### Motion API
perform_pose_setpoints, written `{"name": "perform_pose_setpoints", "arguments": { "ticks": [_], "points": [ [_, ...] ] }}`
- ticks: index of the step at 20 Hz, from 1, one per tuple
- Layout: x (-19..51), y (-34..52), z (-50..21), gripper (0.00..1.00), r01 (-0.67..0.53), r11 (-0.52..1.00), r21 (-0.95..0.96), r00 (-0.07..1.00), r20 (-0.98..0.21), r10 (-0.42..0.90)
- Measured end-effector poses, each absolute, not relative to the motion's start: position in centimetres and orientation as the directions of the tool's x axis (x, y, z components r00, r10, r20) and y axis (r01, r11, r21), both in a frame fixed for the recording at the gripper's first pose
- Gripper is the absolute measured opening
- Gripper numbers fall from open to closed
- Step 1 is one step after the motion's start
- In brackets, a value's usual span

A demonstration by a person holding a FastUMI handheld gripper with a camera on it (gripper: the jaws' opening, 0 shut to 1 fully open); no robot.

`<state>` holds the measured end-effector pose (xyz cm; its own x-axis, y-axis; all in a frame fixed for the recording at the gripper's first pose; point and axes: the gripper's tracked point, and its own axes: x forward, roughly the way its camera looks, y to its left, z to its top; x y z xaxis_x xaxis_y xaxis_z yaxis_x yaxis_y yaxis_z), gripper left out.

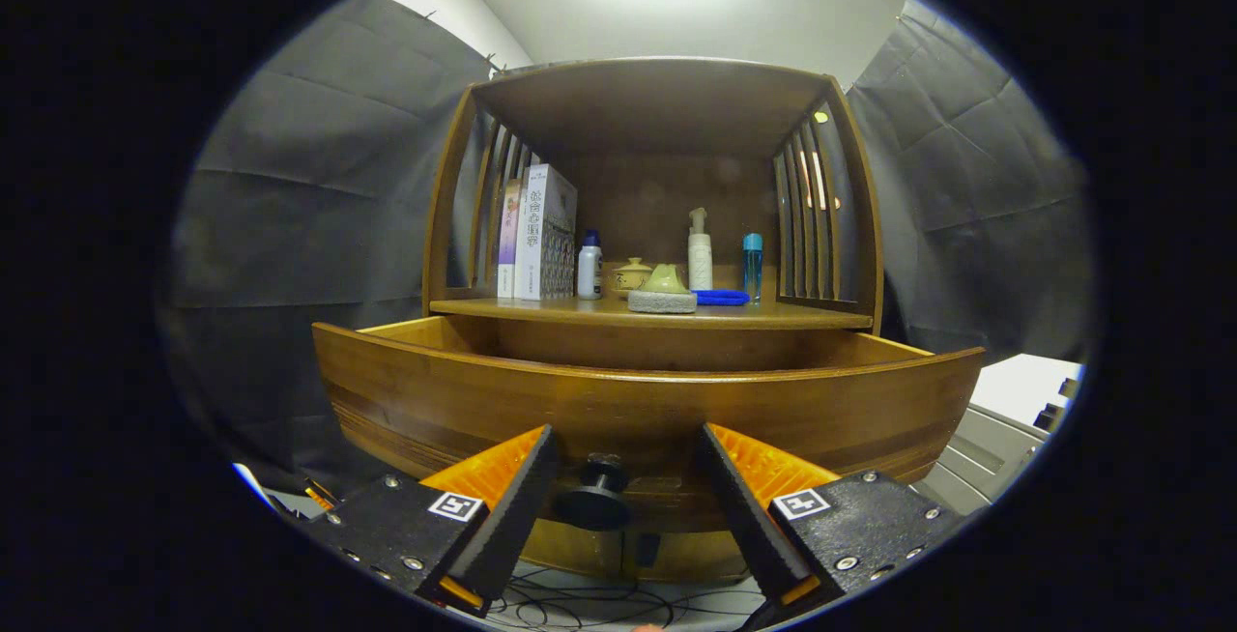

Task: Pull open the drawer, take out the items inside it, and place them on the countertop above the cabinet.

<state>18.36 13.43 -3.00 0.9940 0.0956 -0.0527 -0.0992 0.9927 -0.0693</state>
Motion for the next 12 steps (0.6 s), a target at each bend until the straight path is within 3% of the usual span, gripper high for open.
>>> {"name": "perform_pose_setpoints", "arguments": {
  "ticks": [12],
  "points": [
    [22.6, 13.3, -2.7, 0.93, -0.055, 0.998, -0.041, 0.996, -0.068, 0.052]
  ]
}}
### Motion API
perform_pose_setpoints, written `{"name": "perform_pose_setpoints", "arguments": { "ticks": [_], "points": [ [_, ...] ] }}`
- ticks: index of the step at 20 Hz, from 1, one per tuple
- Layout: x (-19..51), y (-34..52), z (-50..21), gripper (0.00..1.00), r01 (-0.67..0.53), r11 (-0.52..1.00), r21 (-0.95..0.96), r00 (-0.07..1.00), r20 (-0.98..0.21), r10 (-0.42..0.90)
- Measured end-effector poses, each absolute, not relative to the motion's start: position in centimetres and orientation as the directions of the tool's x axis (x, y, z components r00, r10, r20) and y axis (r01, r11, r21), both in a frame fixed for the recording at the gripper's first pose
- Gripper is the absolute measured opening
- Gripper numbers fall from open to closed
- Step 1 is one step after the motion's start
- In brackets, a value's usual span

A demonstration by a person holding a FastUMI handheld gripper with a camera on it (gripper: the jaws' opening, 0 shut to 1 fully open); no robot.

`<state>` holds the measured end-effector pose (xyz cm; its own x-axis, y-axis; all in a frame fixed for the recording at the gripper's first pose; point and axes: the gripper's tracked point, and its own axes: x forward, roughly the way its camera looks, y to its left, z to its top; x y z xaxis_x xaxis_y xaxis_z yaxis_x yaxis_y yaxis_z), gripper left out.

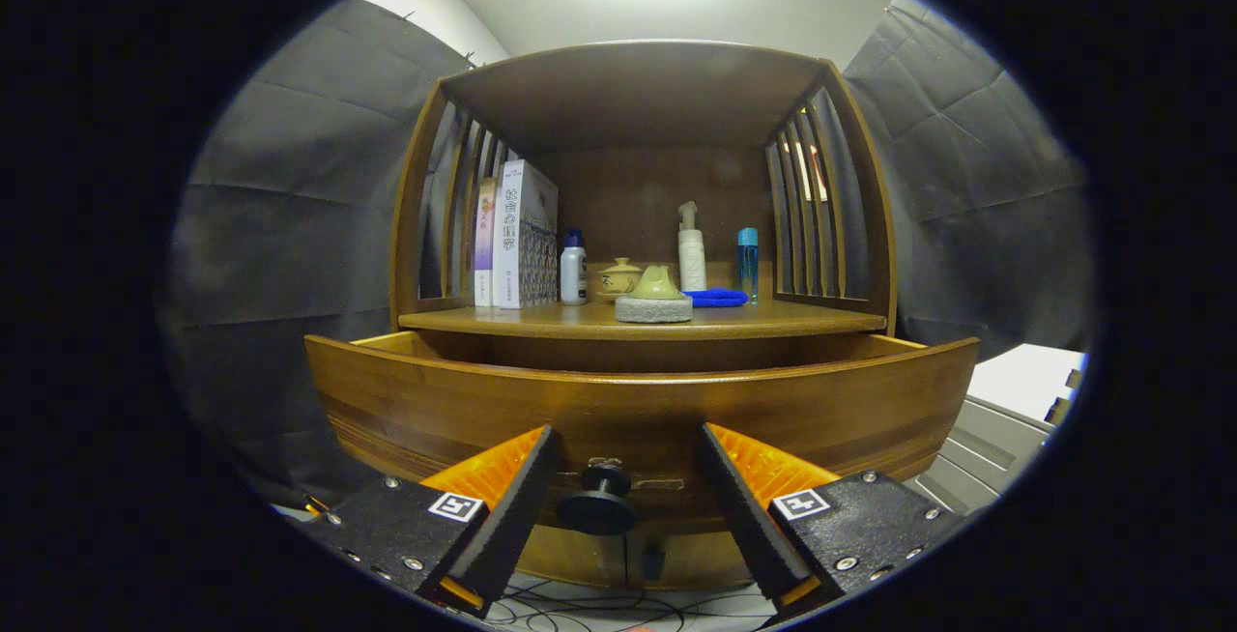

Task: Pull open the drawer, take out the items inside it, and place them on the countertop above the cabinet.

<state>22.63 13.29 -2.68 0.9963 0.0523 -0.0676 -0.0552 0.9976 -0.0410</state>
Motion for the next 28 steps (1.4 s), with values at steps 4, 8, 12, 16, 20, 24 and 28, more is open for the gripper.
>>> {"name": "perform_pose_setpoints", "arguments": {
  "ticks": [4, 8, 12, 16, 20, 24, 28],
  "points": [
    [24.4, 13.3, -2.7, 0.93, -0.052, 0.998, -0.018, 0.995, -0.085, 0.05],
    [25.8, 13.2, -2.7, 0.93, -0.049, 0.999, -0.014, 0.995, -0.09, 0.048],
    [27.1, 13.1, -2.7, 0.93, -0.031, 0.999, -0.022, 0.996, -0.089, 0.029],
    [28.5, 13.3, -2.8, 0.92, -0.004, 1.0, -0.029, 0.996, -0.087, 0.001],
    [29.9, 13.4, -2.9, 0.93, 0.007, 0.999, -0.034, 0.997, -0.075, -0.01],
    [31.5, 13.3, -3.0, 0.93, 0.019, 0.999, -0.029, 0.997, -0.074, -0.021],
    [33.2, 13.4, -3.0, 0.93, 0.021, 0.999, -0.031, 0.997, -0.073, -0.023]
  ]
}}
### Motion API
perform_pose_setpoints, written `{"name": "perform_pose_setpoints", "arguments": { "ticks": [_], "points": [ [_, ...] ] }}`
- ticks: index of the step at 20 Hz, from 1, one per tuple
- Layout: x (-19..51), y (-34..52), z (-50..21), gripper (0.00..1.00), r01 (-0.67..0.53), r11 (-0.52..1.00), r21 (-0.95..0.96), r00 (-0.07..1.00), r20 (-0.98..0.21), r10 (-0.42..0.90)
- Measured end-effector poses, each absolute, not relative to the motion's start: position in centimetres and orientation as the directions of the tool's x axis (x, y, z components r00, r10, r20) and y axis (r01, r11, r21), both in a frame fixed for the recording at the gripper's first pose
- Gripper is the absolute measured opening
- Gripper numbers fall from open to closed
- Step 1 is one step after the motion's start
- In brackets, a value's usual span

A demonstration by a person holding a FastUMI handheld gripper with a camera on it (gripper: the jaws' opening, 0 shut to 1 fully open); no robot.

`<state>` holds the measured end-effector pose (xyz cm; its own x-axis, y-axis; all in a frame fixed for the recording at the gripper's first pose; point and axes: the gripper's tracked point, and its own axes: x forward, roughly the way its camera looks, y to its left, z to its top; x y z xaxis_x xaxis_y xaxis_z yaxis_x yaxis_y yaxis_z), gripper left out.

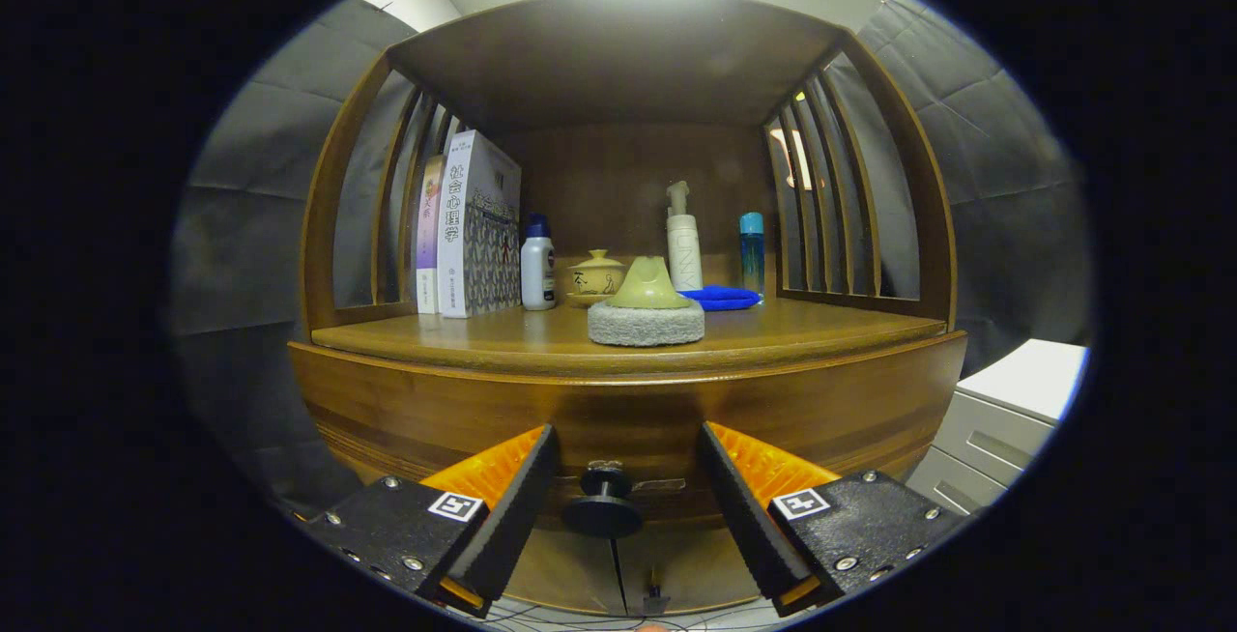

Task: Pull open the drawer, take out the items inside it, and place them on the countertop above the cabinet.

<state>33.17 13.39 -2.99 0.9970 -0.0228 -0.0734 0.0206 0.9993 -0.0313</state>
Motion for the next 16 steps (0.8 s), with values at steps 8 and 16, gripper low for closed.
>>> {"name": "perform_pose_setpoints", "arguments": {
  "ticks": [8, 16],
  "points": [
    [33.4, 14.0, -3.3, 0.94, 0.005, 1.0, -0.031, 0.996, -0.087, -0.008],
    [28.0, 9.5, 5.6, 0.94, 0.014, 0.998, -0.068, 1.0, -0.014, -0.015]
  ]
}}
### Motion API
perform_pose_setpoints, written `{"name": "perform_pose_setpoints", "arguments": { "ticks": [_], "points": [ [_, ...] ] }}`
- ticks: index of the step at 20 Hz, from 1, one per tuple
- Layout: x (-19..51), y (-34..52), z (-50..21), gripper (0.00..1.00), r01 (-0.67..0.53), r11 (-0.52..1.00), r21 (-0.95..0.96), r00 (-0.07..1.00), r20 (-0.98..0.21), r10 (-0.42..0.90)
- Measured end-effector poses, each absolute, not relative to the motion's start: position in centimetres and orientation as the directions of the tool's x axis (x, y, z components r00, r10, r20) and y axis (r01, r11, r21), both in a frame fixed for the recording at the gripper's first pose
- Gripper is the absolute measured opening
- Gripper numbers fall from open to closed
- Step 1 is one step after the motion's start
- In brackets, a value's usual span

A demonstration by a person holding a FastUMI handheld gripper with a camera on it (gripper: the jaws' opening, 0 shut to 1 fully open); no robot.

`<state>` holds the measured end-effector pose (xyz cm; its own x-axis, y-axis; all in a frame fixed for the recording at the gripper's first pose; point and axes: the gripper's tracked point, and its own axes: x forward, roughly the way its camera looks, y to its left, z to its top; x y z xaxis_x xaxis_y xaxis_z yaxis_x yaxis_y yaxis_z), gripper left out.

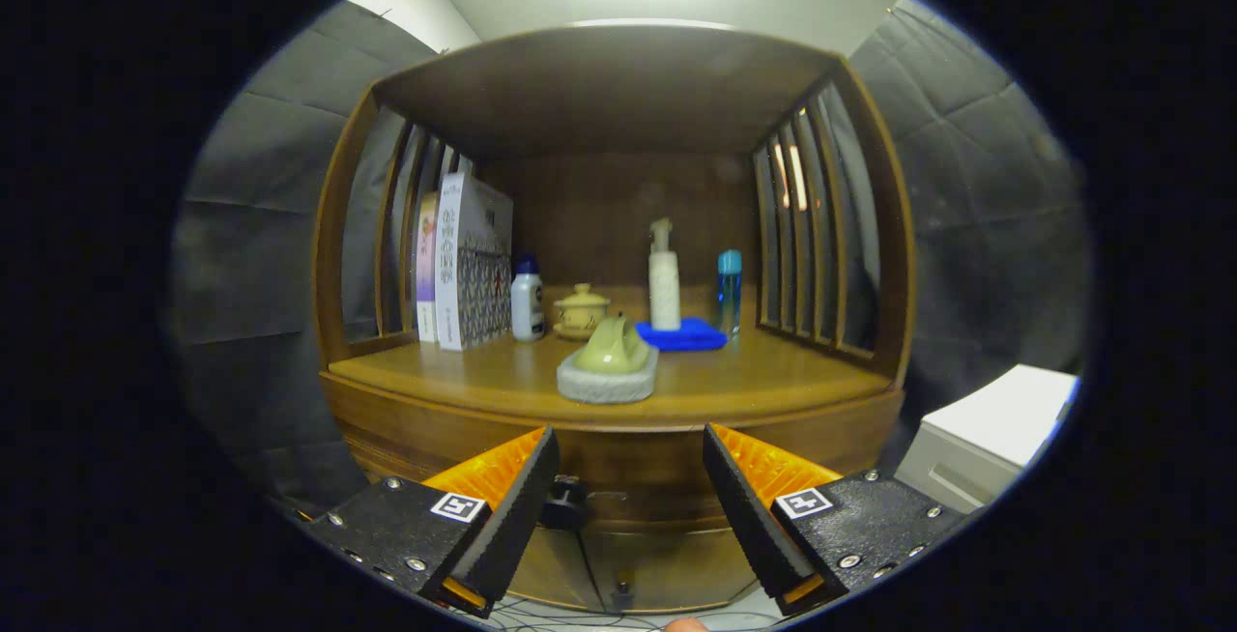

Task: Pull open the drawer, take out the items inside it, and place them on the countertop above the cabinet.

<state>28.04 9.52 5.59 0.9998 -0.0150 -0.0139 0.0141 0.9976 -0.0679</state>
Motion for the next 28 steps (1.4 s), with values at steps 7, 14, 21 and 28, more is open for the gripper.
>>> {"name": "perform_pose_setpoints", "arguments": {
  "ticks": [7, 14, 21, 28],
  "points": [
    [20.9, 7.1, 11.0, 0.93, -0.001, 0.999, 0.054, 1.0, 0.015, 0.001],
    [15.6, 7.9, 10.4, 0.93, -0.024, 0.999, -0.044, 0.999, 0.044, 0.026],
    [14.9, 8.8, 8.6, 0.94, -0.021, 0.999, -0.034, 0.999, 0.024, 0.022],
    [15.5, 8.8, 6.6, 0.94, -0.037, 0.999, 0.012, 0.999, -0.035, 0.037]
  ]
}}
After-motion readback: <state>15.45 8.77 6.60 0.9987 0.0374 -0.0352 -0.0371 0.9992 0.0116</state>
